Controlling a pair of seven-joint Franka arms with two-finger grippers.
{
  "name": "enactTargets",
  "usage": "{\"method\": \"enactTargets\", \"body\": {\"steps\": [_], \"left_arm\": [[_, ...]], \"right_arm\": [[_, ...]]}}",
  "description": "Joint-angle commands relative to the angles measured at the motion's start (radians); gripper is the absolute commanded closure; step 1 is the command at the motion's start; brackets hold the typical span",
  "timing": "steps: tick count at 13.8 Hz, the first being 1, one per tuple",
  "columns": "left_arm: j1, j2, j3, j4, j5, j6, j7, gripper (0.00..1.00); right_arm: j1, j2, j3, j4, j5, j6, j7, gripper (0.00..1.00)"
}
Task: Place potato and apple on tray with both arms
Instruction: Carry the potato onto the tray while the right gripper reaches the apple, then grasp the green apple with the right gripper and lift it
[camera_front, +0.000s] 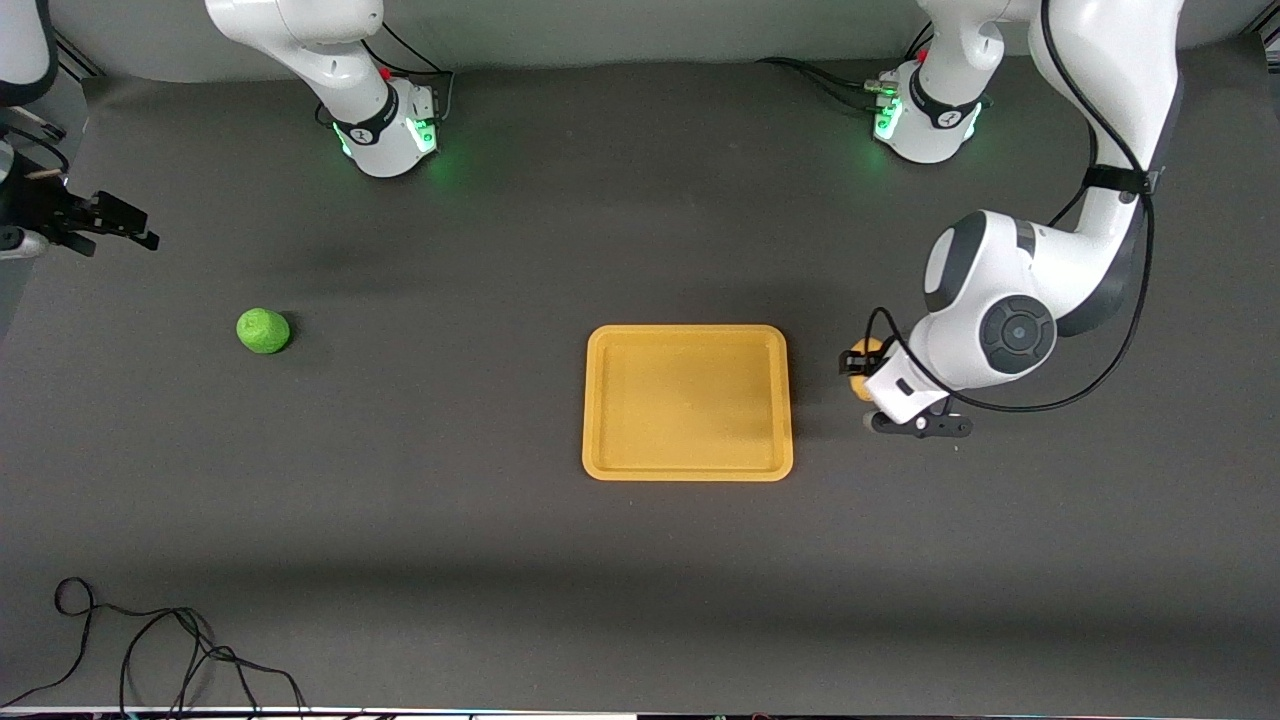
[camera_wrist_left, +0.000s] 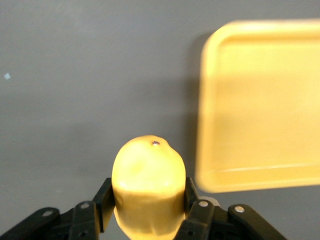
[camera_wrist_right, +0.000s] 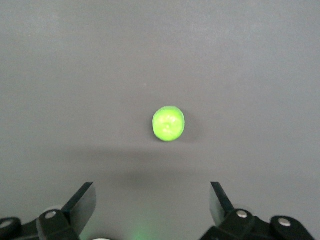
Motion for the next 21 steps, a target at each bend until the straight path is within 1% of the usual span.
{"method": "enactTargets", "body": {"steps": [1, 2, 3, 5, 7, 8, 9, 11, 13, 14, 16, 17, 20, 21], "left_arm": [[-0.128, 0.212, 0.009, 0.210, 0.007, -0.014, -0.176, 1.00], [-0.140, 0.240, 0.009, 0.229, 0.009, -0.013, -0.198, 1.00], [-0.151, 0.250, 0.009, 0.228, 0.010, -0.005, -0.200, 1.00], [-0.160, 0.276, 0.010, 0.225, 0.035, -0.004, -0.201, 1.00], [-0.162, 0.305, 0.010, 0.225, 0.087, -0.001, -0.206, 1.00], [-0.165, 0.311, 0.010, 0.223, 0.092, -0.001, -0.206, 1.00], [-0.175, 0.313, 0.010, 0.223, 0.090, -0.001, -0.206, 1.00], [-0.177, 0.311, 0.010, 0.225, 0.089, 0.001, -0.207, 1.00], [-0.182, 0.313, 0.010, 0.225, 0.089, 0.001, -0.207, 1.00], [-0.182, 0.319, 0.010, 0.225, 0.089, 0.002, -0.207, 1.00], [-0.183, 0.323, 0.010, 0.211, 0.092, 0.070, -0.238, 1.00], [-0.188, 0.329, 0.010, 0.209, 0.095, 0.097, -0.259, 1.00], [-0.198, 0.333, 0.012, 0.209, 0.098, 0.090, -0.258, 0.99], [-0.197, 0.334, 0.013, 0.209, 0.101, 0.090, -0.258, 0.94]], "right_arm": [[0.008, 0.018, -0.011, -0.134, -0.020, 0.178, -0.007, 0.00], [0.007, 0.035, -0.012, -0.174, -0.020, 0.247, -0.007, 0.00], [0.007, 0.063, -0.015, -0.201, -0.020, 0.307, -0.009, 0.00], [0.007, 0.161, -0.037, -0.208, -0.019, 0.402, -0.018, 0.00], [0.007, 0.266, -0.051, -0.208, -0.005, 0.522, -0.079, 0.00], [0.005, 0.316, -0.054, -0.208, -0.005, 0.567, -0.081, 0.00], [0.005, 0.345, -0.054, -0.210, 0.013, 0.596, -0.083, 0.00], [0.010, 0.390, -0.052, -0.210, 0.084, 0.613, -0.101, 0.00], [0.039, 0.432, -0.052, -0.212, 0.157, 0.644, -0.151, 0.00], [0.039, 0.465, -0.052, -0.212, 0.170, 0.664, -0.173, 0.00], [0.039, 0.517, -0.052, -0.213, 0.171, 0.714, -0.187, 0.00], [0.039, 0.532, -0.051, -0.212, 0.171, 0.717, -0.187, 0.00], [0.039, 0.574, -0.043, -0.212, 0.171, 0.722, -0.188, 0.00], [0.039, 0.580, -0.043, -0.212, 0.171, 0.722, -0.190, 0.00]]}}
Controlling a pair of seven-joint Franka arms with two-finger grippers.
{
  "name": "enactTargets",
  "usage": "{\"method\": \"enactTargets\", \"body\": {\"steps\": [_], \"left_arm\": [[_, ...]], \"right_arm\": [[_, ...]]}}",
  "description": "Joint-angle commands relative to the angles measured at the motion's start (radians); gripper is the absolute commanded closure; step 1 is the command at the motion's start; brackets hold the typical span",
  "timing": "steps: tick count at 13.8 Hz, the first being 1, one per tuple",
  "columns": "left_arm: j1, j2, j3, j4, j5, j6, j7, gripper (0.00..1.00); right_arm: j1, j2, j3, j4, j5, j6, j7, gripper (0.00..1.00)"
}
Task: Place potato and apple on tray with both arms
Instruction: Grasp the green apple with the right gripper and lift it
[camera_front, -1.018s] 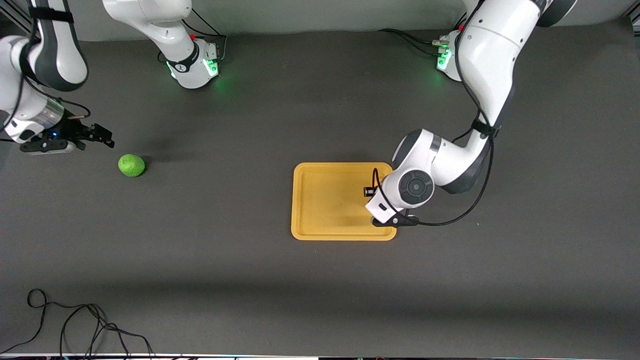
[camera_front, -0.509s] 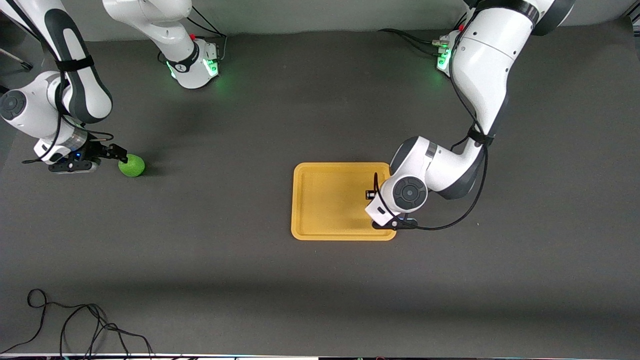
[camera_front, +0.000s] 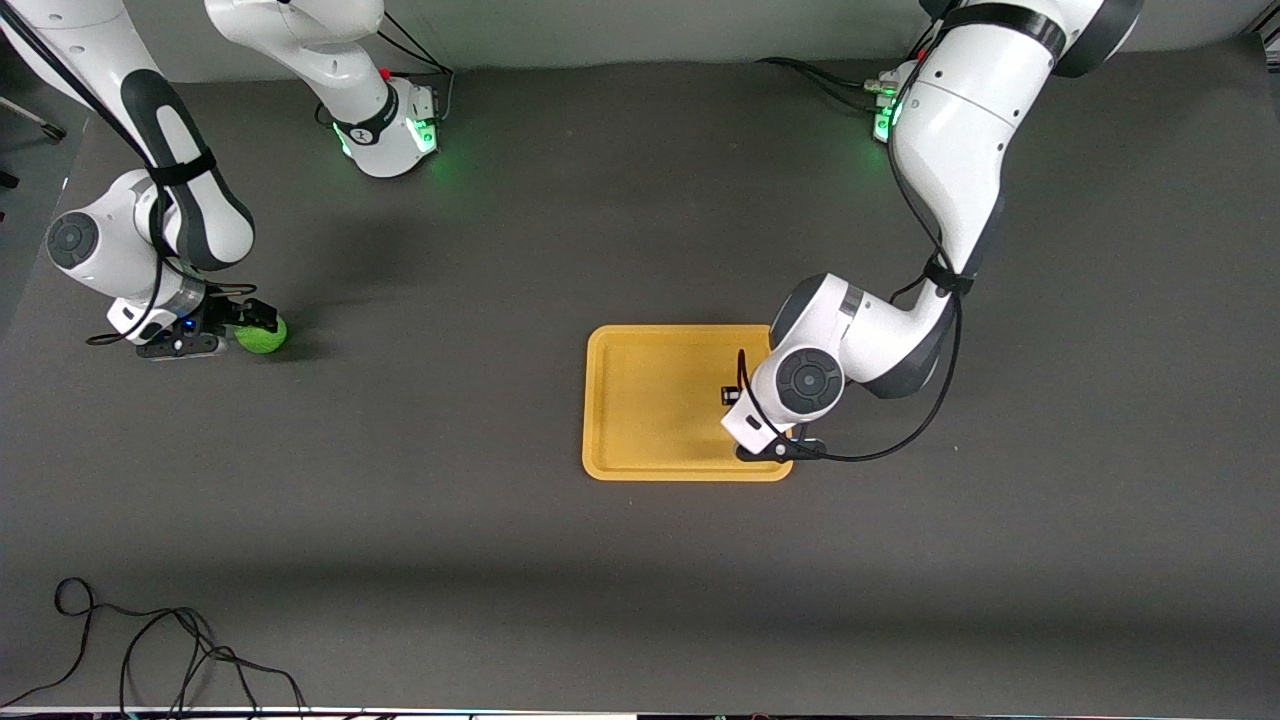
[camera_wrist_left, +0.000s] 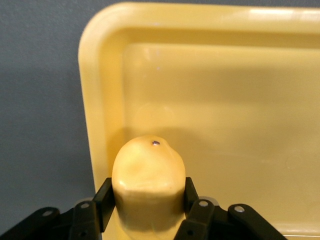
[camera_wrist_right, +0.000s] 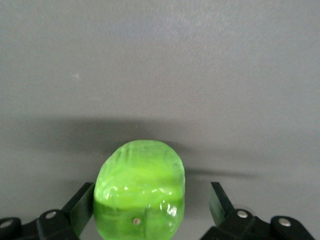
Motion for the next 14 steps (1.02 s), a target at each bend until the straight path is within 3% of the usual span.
{"method": "enactTargets", "body": {"steps": [1, 2, 4, 5, 7, 8, 9, 12, 14], "left_arm": [[-0.012, 0.004, 0.012, 0.007, 0.019, -0.003, -0.029, 0.84], [-0.012, 0.004, 0.013, 0.007, 0.019, -0.003, -0.029, 0.79], [-0.009, 0.002, 0.013, 0.008, 0.019, -0.006, -0.028, 0.79], [-0.009, 0.001, 0.013, 0.009, 0.019, -0.008, -0.026, 0.79], [-0.009, 0.002, 0.013, 0.007, 0.019, -0.008, -0.026, 0.79], [-0.009, 0.001, 0.013, 0.008, 0.019, -0.008, -0.026, 0.75], [-0.009, 0.002, 0.013, 0.009, 0.019, -0.008, -0.026, 0.64], [-0.008, -0.001, 0.013, 0.007, 0.019, -0.016, -0.024, 0.60], [-0.008, 0.001, 0.013, 0.007, 0.019, -0.014, -0.029, 0.43]], "right_arm": [[0.008, 0.035, -0.002, 0.014, 0.036, 0.013, -0.044, 0.00], [0.008, 0.041, 0.000, 0.014, 0.036, 0.013, -0.046, 0.01], [0.008, 0.043, 0.002, 0.015, 0.036, 0.008, -0.070, 0.57], [0.014, 0.035, 0.002, 0.021, 0.036, 0.002, -0.070, 0.65], [0.041, -0.012, 0.002, 0.043, 0.038, -0.035, -0.057, 0.67], [0.056, -0.043, 0.002, 0.070, 0.038, -0.085, -0.051, 0.68], [0.064, -0.075, 0.002, 0.124, 0.038, -0.163, -0.037, 0.68], [0.064, -0.110, 0.005, 0.386, 0.035, -0.474, -0.037, 0.68], [0.096, -0.097, 0.003, 0.600, 0.027, -0.689, -0.032, 0.68]]}}
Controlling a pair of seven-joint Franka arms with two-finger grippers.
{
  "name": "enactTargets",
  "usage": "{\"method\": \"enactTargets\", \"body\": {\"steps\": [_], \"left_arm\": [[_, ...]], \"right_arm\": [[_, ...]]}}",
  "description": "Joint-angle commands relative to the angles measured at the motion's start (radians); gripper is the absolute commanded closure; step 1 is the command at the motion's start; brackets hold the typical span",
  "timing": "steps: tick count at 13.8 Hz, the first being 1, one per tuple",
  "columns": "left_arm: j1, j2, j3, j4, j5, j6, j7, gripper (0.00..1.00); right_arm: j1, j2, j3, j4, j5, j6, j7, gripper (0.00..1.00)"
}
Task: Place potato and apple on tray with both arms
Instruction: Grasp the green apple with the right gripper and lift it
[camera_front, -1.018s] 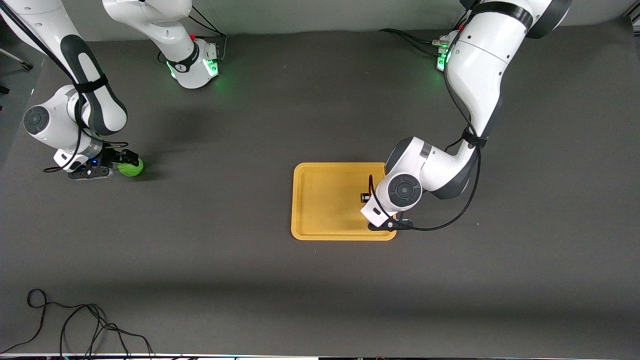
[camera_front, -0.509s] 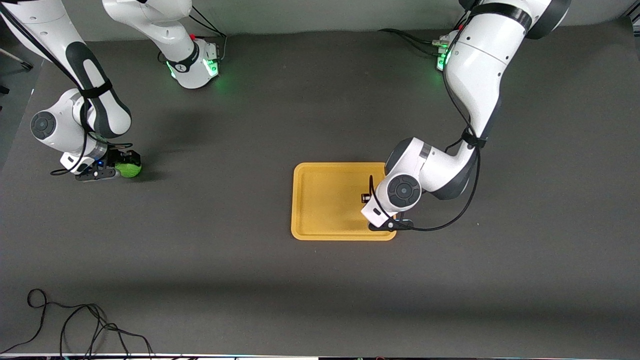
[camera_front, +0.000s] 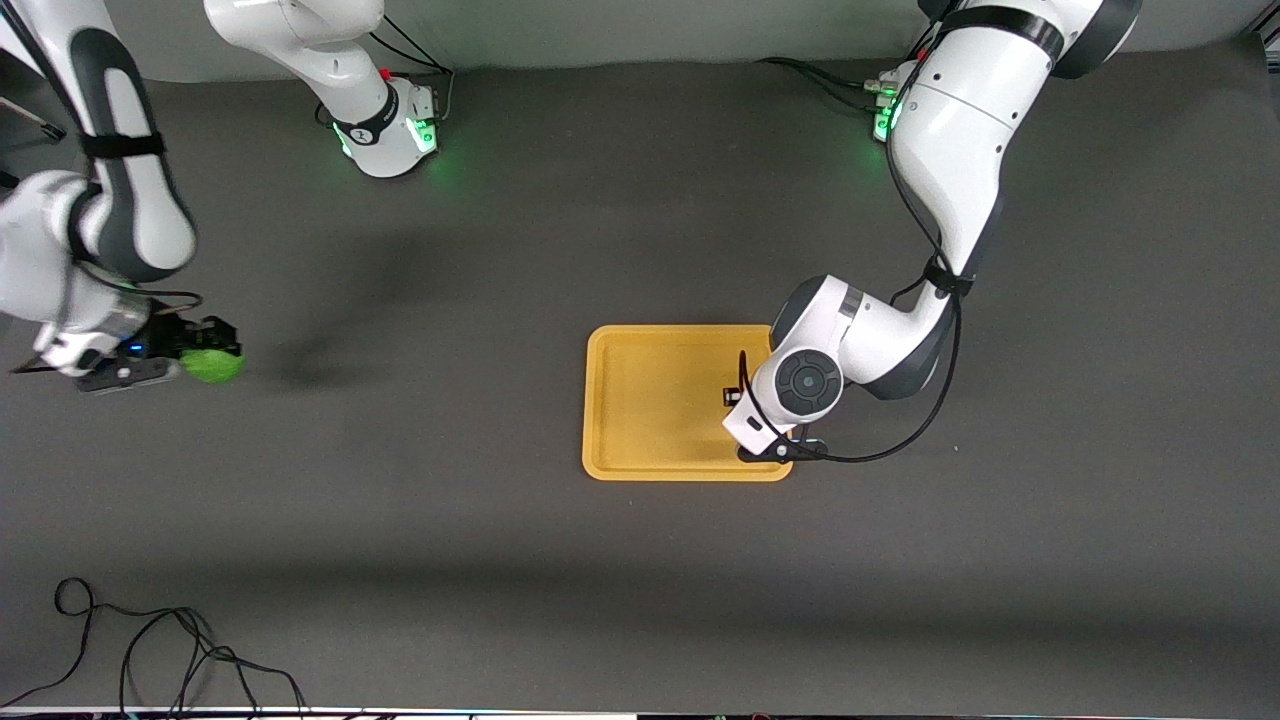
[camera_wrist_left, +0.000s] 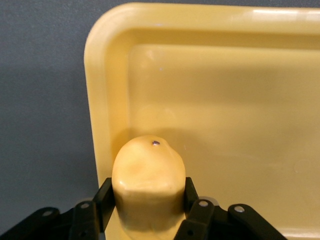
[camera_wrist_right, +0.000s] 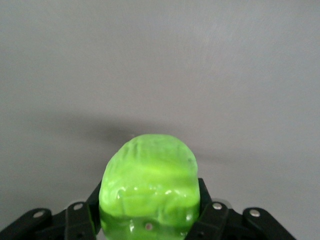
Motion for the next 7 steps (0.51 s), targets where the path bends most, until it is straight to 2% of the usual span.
{"method": "enactTargets", "body": {"steps": [1, 2, 3, 4, 5, 7], "left_arm": [[-0.008, -0.001, 0.005, 0.007, 0.014, -0.015, -0.027, 0.42], [-0.008, -0.001, 0.005, 0.007, 0.014, -0.016, -0.027, 0.36], [-0.006, -0.003, 0.005, 0.007, 0.014, -0.021, -0.024, 0.16], [-0.006, -0.003, 0.007, 0.007, 0.014, -0.025, -0.021, 0.04], [-0.006, -0.006, 0.007, 0.007, 0.014, -0.025, -0.019, 0.01], [-0.004, -0.007, 0.007, 0.007, 0.014, -0.027, -0.022, 0.00]], "right_arm": [[0.043, 0.023, -0.004, 0.274, 0.004, -0.256, 0.015, 0.68], [0.054, 0.023, -0.003, 0.346, -0.011, -0.323, 0.041, 0.68], [0.077, 0.024, -0.003, 0.409, -0.022, -0.383, 0.068, 0.68], [0.101, 0.031, -0.003, 0.457, -0.024, -0.429, 0.099, 0.68], [0.120, 0.044, -0.003, 0.488, -0.022, -0.450, 0.133, 0.68], [0.182, 0.064, -0.001, 0.508, -0.019, -0.450, 0.197, 0.68]]}}
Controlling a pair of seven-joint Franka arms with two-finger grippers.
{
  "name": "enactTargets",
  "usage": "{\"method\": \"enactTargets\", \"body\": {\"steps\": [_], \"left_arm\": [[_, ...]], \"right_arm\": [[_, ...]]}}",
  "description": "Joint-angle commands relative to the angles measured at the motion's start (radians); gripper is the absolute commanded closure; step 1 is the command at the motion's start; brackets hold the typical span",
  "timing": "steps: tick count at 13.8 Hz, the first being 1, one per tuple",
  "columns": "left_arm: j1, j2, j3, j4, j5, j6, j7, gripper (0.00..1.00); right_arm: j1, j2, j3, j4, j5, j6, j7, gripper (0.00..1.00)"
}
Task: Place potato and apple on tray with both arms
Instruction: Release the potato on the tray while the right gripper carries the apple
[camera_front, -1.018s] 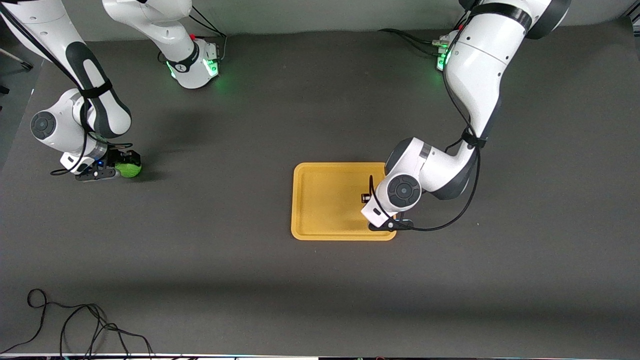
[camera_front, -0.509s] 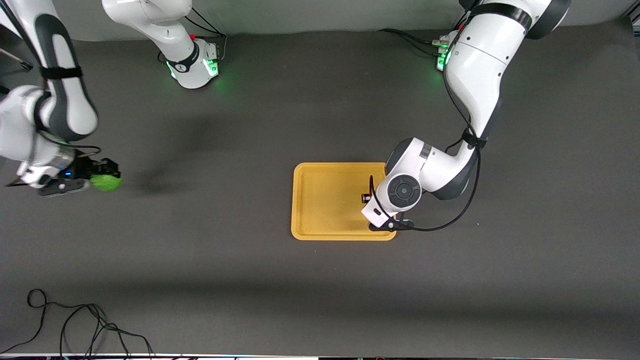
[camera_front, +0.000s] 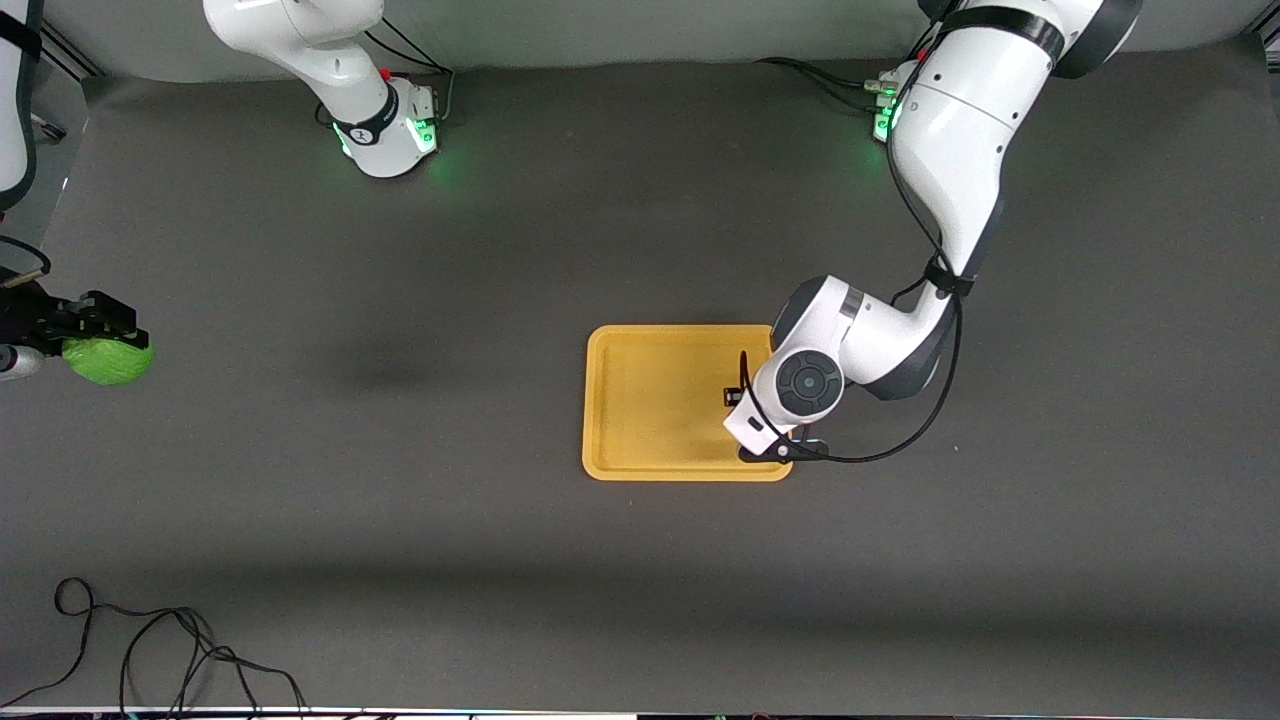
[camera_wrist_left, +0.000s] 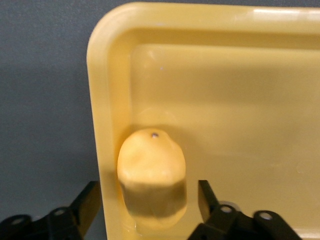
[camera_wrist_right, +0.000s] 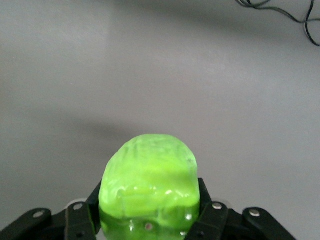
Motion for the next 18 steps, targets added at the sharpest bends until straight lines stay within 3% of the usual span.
{"method": "enactTargets", "body": {"steps": [1, 4, 7, 11, 14, 16, 18], "left_arm": [[-0.002, -0.013, 0.004, 0.008, 0.014, -0.028, -0.022, 0.00], [0.058, -0.097, 0.002, 0.019, 0.011, -0.104, 0.014, 0.00], [0.170, -0.235, -0.001, 0.017, -0.002, -0.270, 0.153, 0.00], [0.283, -0.421, 0.004, 0.004, 0.014, -0.383, 0.318, 0.00], [0.371, -0.564, 0.007, -0.088, 0.020, -0.378, 0.493, 0.00], [0.455, -0.660, 0.005, -0.197, 0.049, -0.316, 0.649, 0.00], [0.526, -0.716, 0.005, -0.248, 0.045, -0.272, 0.768, 0.00]], "right_arm": [[0.081, 0.068, -0.004, 0.072, -0.007, -0.024, 0.109, 0.68], [0.168, 0.130, -0.004, 0.139, -0.001, -0.024, 0.225, 0.68], [0.238, 0.172, -0.004, 0.178, 0.034, -0.024, 0.337, 0.68], [0.374, 0.230, -0.003, 0.238, 0.051, -0.017, 0.559, 0.68], [0.520, 0.331, -0.004, 0.349, 0.094, -0.017, 0.795, 0.68], [0.613, 0.405, -0.003, 0.429, 0.146, -0.018, 0.958, 0.68], [0.713, 0.485, -0.001, 0.515, 0.175, -0.011, 1.107, 0.68]]}}
